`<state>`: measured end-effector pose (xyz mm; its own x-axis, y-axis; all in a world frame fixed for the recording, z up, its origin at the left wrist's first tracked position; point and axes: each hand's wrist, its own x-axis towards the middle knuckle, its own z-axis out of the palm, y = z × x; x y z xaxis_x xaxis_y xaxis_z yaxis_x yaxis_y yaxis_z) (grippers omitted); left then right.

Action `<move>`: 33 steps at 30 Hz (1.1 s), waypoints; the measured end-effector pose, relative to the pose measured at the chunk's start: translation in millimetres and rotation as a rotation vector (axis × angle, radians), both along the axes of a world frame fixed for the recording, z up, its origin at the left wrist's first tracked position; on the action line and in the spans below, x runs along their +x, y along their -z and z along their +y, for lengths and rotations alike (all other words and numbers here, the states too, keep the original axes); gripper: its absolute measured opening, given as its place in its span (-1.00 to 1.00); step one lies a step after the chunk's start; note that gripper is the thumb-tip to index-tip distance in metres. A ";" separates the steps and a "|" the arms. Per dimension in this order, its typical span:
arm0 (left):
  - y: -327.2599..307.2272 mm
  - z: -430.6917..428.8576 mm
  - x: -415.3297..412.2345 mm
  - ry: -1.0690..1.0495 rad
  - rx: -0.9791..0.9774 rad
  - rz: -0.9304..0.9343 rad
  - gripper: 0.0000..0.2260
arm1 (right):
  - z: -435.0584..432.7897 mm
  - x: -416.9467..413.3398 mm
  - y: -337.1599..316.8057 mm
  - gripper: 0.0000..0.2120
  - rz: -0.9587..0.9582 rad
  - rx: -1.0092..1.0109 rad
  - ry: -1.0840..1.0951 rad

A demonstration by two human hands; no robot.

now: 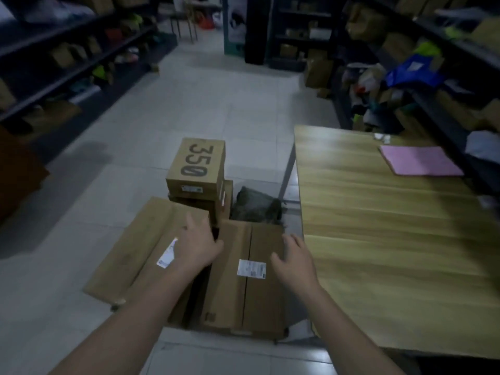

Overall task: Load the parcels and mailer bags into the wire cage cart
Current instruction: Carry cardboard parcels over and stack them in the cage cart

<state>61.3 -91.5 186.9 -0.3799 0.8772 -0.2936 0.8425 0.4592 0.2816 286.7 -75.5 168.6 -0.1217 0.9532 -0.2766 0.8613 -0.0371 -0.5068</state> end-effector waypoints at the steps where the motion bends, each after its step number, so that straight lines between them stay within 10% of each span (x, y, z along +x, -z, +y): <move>1: 25.5 4.4 3.4 0.017 0.015 -0.016 -0.41 | 2.2 -5.0 23.8 -0.41 0.032 -0.037 0.023; 8: 268.2 25.9 6.6 0.006 0.012 -0.341 -0.35 | 7.4 -2.5 269.2 -0.47 -0.057 -0.189 -0.004; 17: 522.4 65.9 -19.6 0.010 -0.111 -0.105 -0.26 | 76.6 28.5 513.2 -0.46 -0.391 -0.047 0.163; 33: 526.2 89.6 -6.0 -0.147 -0.015 -0.121 -0.07 | 113.2 24.9 512.3 -0.04 -0.181 -0.102 0.332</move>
